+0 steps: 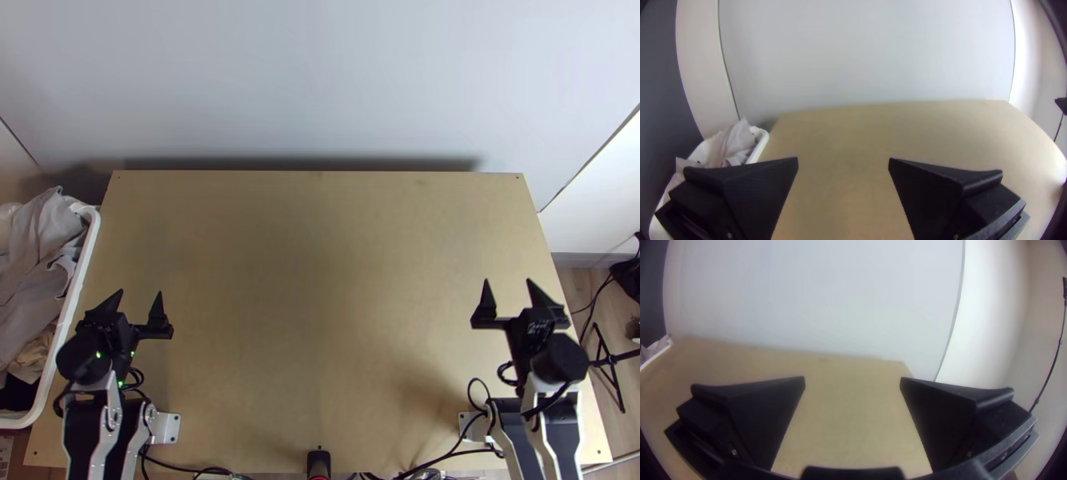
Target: Fold the t-shirt
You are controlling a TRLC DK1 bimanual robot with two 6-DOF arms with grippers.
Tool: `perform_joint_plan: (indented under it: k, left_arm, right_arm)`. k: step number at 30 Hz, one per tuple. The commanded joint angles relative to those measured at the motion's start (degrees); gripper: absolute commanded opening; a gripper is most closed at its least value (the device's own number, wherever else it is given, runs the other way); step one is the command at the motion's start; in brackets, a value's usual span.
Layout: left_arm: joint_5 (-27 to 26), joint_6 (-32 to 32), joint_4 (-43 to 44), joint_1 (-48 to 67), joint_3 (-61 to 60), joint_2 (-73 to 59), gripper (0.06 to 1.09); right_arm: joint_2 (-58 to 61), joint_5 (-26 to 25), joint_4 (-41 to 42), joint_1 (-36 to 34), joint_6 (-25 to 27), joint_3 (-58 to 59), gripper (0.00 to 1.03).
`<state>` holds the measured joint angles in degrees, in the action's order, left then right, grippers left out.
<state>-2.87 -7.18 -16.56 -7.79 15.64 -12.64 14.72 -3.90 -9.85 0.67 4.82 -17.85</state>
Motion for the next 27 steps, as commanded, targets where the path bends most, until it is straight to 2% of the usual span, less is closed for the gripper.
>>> perform_joint_plan:
  k: [1,4,7,12,20,27]
  left_arm:
    - [0.15,5.42,-13.59,1.38,13.8,-11.09,1.04]
    - [0.41,6.13,-19.3,0.41,19.96,-17.15,1.04]
    - [0.5,5.51,-25.98,-6.97,28.48,-27.96,1.04]
    - [0.41,2.87,-27.39,-17.61,36.22,-35.43,1.04]
    - [0.24,0.24,-26.95,-31.41,38.15,-46.86,1.04]
    - [-0.2,-0.55,-21.5,-38.97,36.74,-55.12,1.04]
  right_arm:
    - [16.13,-1.81,-7.73,1.18,-2.89,-17.13,0.99]
    - [23.86,-1.81,-16.96,3.82,-5.61,-27.07,0.99]
    - [28.7,-2.08,-24.43,4.61,-6.84,-35.59,0.99]
    - [33.0,-2.16,-32.87,3.2,-7.54,-48.34,0.99]
    - [34.59,-2.16,-40.51,2.94,-7.54,-57.56,0.99]
    - [35.38,-2.08,-41.39,3.46,-8.07,-59.15,0.99]
